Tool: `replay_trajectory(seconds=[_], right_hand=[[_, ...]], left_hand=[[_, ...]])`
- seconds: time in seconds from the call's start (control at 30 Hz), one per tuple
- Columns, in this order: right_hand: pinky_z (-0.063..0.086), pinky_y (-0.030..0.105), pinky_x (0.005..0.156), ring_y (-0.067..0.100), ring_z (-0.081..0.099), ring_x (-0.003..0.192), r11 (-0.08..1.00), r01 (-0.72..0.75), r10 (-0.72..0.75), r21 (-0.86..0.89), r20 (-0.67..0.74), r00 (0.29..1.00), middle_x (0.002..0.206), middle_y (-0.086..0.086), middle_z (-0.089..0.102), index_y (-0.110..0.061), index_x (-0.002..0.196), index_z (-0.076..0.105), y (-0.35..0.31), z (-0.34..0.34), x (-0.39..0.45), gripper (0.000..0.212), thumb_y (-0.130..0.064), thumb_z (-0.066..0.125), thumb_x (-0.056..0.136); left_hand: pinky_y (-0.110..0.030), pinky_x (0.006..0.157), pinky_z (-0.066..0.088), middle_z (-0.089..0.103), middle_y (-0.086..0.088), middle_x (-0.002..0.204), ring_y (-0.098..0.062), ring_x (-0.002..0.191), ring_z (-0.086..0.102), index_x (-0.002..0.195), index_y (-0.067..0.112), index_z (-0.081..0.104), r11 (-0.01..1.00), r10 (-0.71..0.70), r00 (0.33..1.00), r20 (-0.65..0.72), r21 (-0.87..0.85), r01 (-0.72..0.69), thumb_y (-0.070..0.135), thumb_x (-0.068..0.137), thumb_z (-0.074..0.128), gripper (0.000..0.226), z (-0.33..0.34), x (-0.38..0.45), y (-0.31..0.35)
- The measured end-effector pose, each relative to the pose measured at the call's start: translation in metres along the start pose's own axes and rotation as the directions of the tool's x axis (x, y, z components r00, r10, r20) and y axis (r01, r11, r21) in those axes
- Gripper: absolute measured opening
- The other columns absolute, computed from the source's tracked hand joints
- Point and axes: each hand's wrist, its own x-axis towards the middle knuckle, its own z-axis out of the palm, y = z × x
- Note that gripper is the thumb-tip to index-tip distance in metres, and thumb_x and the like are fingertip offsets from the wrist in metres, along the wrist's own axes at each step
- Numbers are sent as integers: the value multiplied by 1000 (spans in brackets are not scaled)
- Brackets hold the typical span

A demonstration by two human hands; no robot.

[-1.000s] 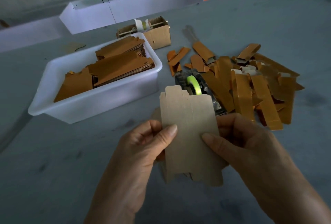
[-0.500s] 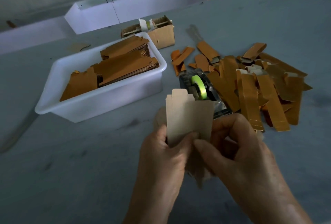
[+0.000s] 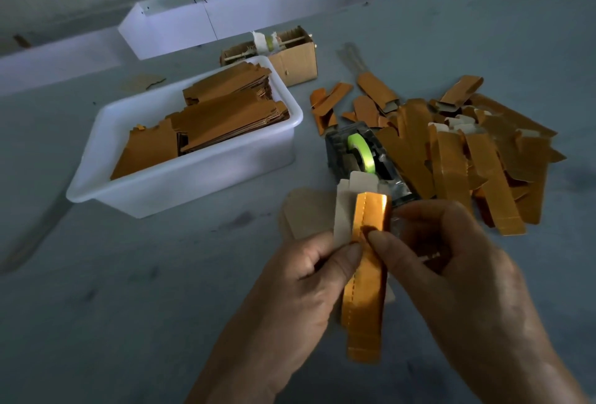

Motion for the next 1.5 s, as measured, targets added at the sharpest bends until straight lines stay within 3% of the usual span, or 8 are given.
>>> replay_trajectory(seconds=[0.17,0.5,0.7,0.9,1.03,1.13,1.23,1.5], right_hand=[[52,34,80,12,68,86,836,-314,142,449,377,915,88,-2,72,-29,88,72,1,-3,3,34,-43,66,58],[57,24,61,18,71,72,811,-282,170,513,254,952,77,7,73,-21,82,71,4,0,5,31,-39,65,57],[53,17,55,16,70,66,757,-248,202,605,145,969,71,8,72,-13,80,71,0,6,3,20,-23,66,64],[54,23,54,15,67,65,821,-266,244,505,109,963,69,5,68,-17,76,69,-1,6,-2,34,-44,70,55],[56,35,65,22,67,70,871,-266,259,413,74,963,70,6,68,-17,76,68,8,9,0,25,-39,69,64],[55,43,77,24,67,74,852,-275,245,446,125,961,72,6,68,-21,79,69,9,9,0,27,-42,65,62],[52,39,78,20,68,77,806,-280,227,521,164,960,74,5,70,-22,79,70,7,7,0,32,-43,64,56],[55,43,73,21,60,63,787,-371,304,492,215,928,63,13,59,-12,71,64,1,12,-2,34,-44,60,62]], left_hand=[[-16,66,50,74,6,86,-4,79,69,95,31,71,990,-91,994,65,-97,97,45,76,70,23,-1,-2,2],[-11,49,45,68,7,63,-2,56,64,71,26,70,991,120,895,-430,110,-81,25,71,80,10,18,1,-3],[-29,46,41,56,-1,66,-21,62,60,75,15,74,456,544,782,-304,890,29,8,57,78,20,51,-5,6],[-17,42,-7,55,13,69,0,62,52,89,33,75,433,188,930,-317,877,211,34,67,69,23,65,-6,6],[-12,34,15,56,5,64,-10,58,58,78,22,76,387,374,891,-257,916,102,19,46,69,33,63,-8,2],[-22,44,45,60,5,72,-14,64,63,78,27,72,637,414,859,-300,770,-38,10,57,80,28,48,-9,1],[-20,50,48,67,9,72,-4,58,62,79,32,68,984,50,916,-398,179,24,22,77,76,13,32,-5,-1],[-23,52,50,71,-1,63,-11,54,66,74,29,72,991,-134,968,-213,-52,126,12,80,73,17,9,-5,-7]])
